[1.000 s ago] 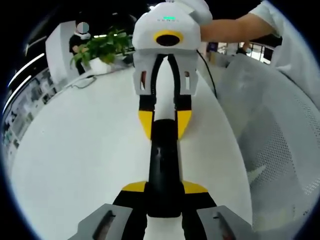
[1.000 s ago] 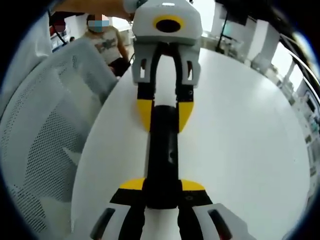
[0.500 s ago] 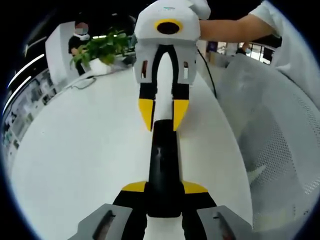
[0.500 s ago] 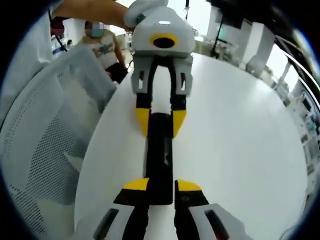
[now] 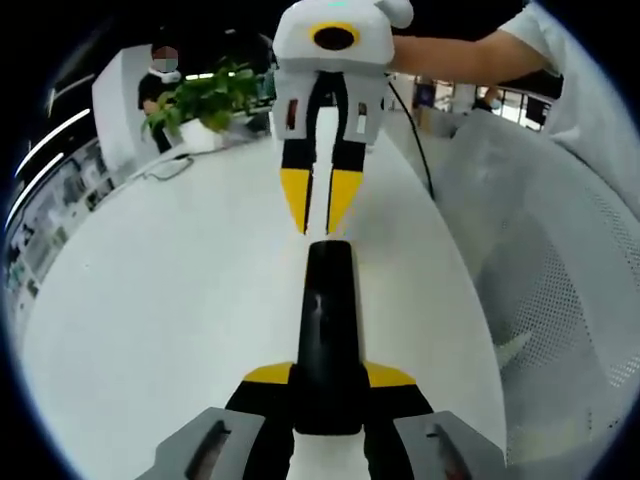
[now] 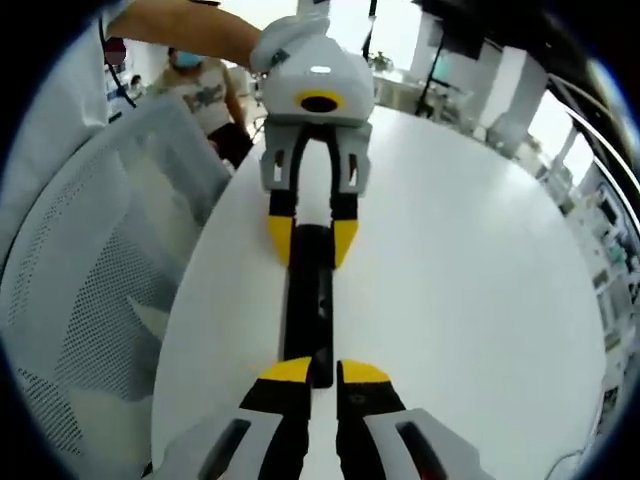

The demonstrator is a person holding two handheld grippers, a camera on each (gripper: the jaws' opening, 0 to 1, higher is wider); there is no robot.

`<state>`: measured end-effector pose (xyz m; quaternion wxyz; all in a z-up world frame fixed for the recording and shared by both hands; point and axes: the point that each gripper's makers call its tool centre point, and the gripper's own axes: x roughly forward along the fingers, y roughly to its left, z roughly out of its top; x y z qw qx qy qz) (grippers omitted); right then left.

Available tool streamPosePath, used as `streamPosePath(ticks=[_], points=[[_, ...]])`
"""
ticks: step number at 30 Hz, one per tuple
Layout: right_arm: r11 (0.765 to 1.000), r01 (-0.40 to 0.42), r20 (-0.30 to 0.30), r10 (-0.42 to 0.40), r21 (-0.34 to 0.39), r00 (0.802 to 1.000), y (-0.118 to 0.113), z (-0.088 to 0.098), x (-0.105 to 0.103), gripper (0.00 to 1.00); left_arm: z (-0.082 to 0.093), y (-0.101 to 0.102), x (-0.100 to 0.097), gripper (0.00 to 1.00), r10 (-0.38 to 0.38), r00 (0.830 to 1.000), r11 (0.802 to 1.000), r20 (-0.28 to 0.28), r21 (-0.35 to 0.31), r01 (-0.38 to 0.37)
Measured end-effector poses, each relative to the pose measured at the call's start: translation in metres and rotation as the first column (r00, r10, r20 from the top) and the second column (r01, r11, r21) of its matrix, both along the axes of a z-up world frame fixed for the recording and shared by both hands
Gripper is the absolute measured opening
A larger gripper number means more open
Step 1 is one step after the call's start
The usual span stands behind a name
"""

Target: Press the specified remote control buttons in sequence, fully releasing each button before pressing the next.

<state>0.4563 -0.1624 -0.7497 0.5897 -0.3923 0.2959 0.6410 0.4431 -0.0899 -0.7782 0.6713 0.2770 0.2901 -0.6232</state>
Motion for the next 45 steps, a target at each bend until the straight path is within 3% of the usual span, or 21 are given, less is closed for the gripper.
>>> streamPosePath(ticks=[24,45], points=[[0.997,-0.036,0.016,0.037,-0.064,0.999,-0.013,0.0,-0.001,0.0,0.0,-0.001,0.0,0.24,0.0,1.0,1.0,0.006,0.0,0.0],[0.986,-0.09,-0.007,0.09,-0.139,0.996,-0.011,-0.009,-0.006,0.0,-0.001,0.0,0.002,0.24,0.002,1.0,1.0,0.01,0.0,-0.002]])
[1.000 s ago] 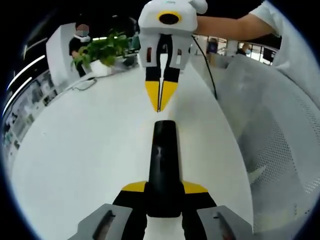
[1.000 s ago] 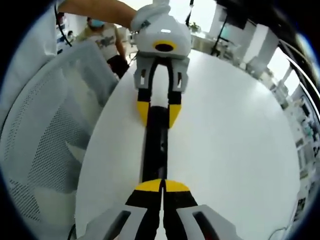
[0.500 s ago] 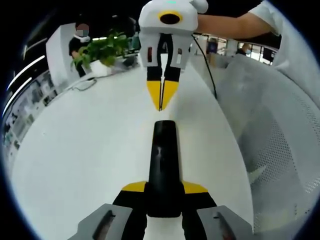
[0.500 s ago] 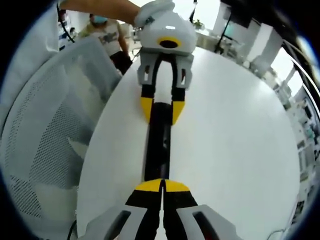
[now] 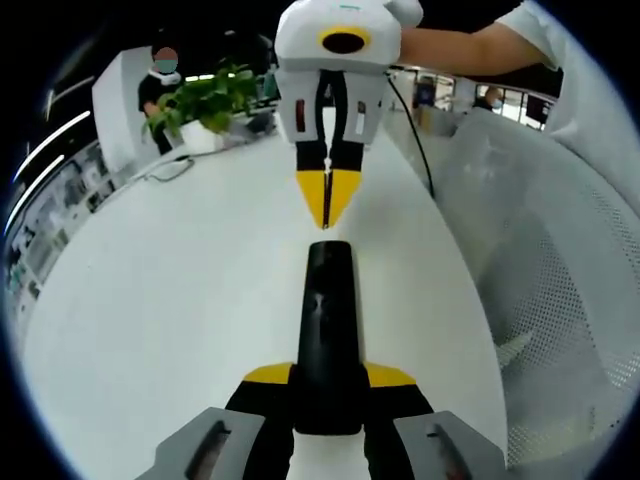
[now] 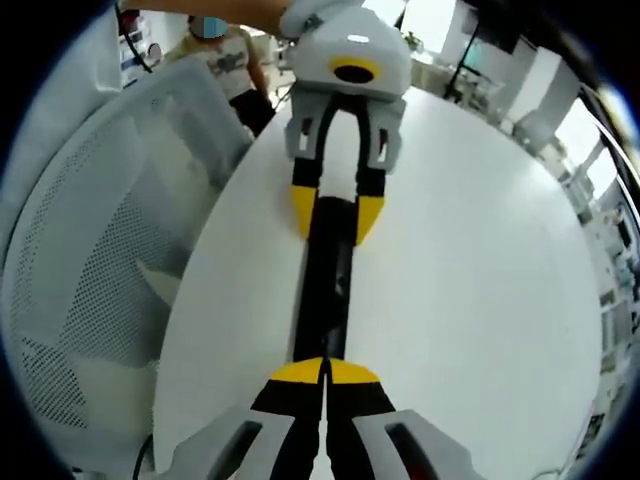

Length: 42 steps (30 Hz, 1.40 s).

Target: Press the specified remote control buttons in sequence, fully releasing each button before pressing the next.

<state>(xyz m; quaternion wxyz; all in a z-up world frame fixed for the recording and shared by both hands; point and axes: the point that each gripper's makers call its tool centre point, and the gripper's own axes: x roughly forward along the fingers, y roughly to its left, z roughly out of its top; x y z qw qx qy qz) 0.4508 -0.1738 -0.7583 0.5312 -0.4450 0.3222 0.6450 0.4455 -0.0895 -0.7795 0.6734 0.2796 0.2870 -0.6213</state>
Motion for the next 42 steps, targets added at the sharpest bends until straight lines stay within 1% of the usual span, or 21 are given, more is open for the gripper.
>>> streamPosePath(ticks=[4,14,42], points=[[1.0,0.005,-0.014,-0.005,-0.017,1.0,-0.001,-0.002,-0.001,0.0,0.0,0.0,0.0,0.24,-0.002,1.0,1.0,0.0,0.002,0.002],[0.999,0.006,-0.004,-0.006,-0.033,1.0,0.0,-0.005,-0.002,0.0,0.001,0.0,-0.002,0.24,-0.003,1.0,1.0,0.002,0.012,0.003],[0.999,-0.016,-0.005,0.015,-0.046,1.0,0.003,-0.012,-0.004,0.0,0.001,0.001,-0.002,0.24,-0.005,1.0,1.0,0.0,0.008,0.005]])
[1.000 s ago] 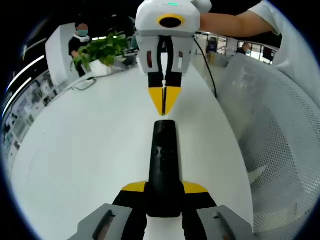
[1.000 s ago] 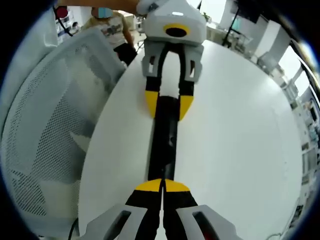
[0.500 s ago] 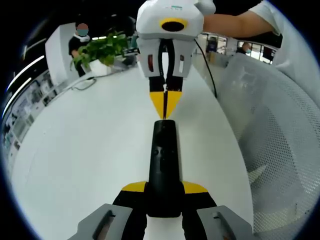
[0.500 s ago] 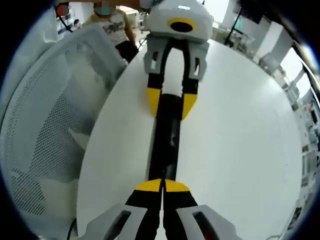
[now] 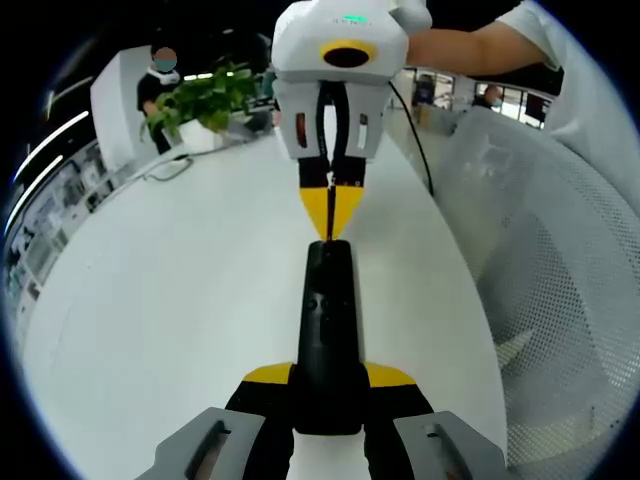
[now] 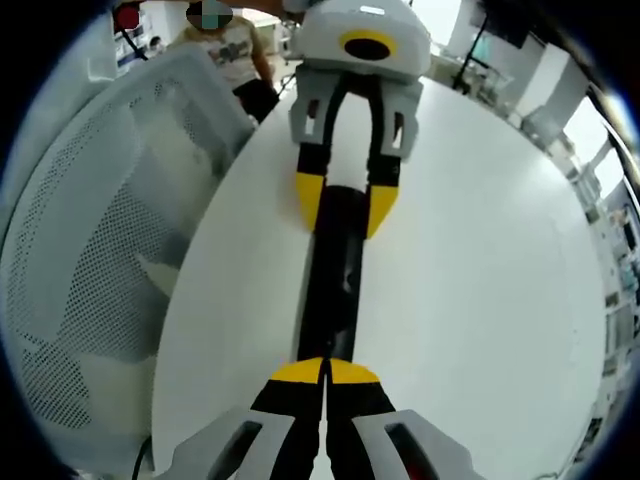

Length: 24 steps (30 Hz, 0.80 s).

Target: Press the specified remote control buttons in sequence, fully releasing each button before pressing the next.

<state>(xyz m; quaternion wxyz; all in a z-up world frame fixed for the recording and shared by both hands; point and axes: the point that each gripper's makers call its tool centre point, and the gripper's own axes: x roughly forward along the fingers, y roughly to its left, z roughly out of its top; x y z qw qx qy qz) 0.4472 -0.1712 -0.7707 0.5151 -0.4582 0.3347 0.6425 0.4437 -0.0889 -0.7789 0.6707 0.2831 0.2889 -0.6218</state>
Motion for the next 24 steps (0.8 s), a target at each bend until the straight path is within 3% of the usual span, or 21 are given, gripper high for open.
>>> streamPosePath(ticks=[24], points=[[1.0,0.019,-0.006,-0.019,-0.024,1.0,0.0001,-0.0036,-0.0002,0.0,-0.0001,-0.0007,-0.0002,0.24,-0.003,1.0,1.0,-0.001,-0.012,0.003]])
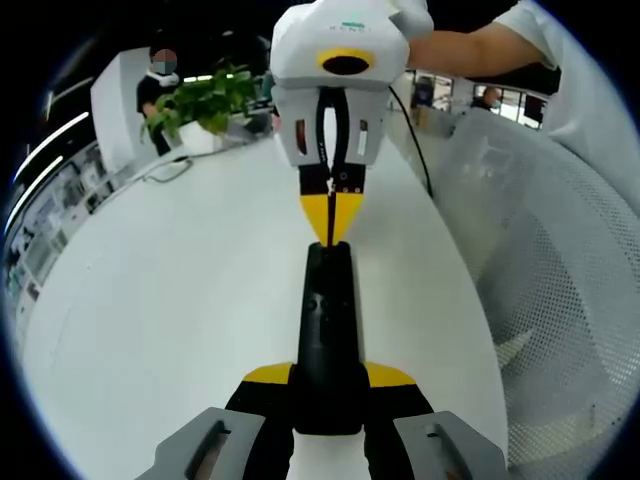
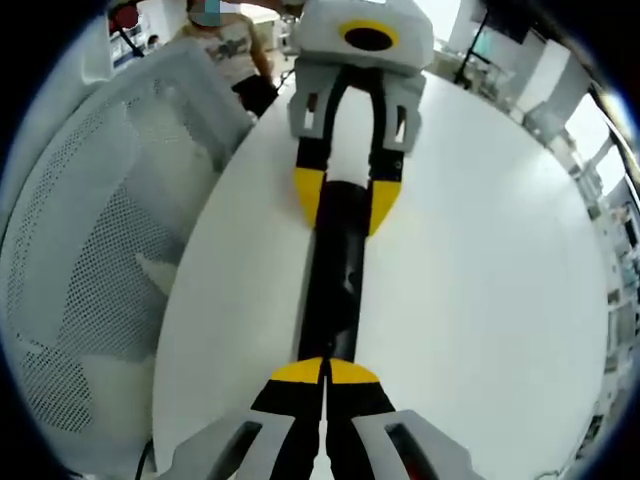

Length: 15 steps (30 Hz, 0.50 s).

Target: Press the specified remote control buttons in sequence, fully releasing each button before pressing the next.

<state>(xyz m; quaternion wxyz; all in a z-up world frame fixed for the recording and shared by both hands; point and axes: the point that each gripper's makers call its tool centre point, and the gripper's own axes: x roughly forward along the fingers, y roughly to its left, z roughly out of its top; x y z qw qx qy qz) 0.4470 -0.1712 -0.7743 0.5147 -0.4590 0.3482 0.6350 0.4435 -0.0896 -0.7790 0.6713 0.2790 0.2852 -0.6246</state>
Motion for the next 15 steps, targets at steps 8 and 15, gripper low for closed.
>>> streamPosePath(ticks=[8,15], points=[[1.0,0.012,-0.021,-0.013,-0.022,1.0,0.0,-0.0005,0.0012,0.0,0.0007,0.0,0.0001,0.24,0.01,1.0,1.0,0.003,-0.004,-0.01],[0.999,0.01,0.0,-0.01,-0.041,1.0,0.0002,-0.0009,0.0012,0.0,0.0003,0.0003,0.0011,0.24,0.013,1.0,1.0,0.003,-0.004,-0.013]])
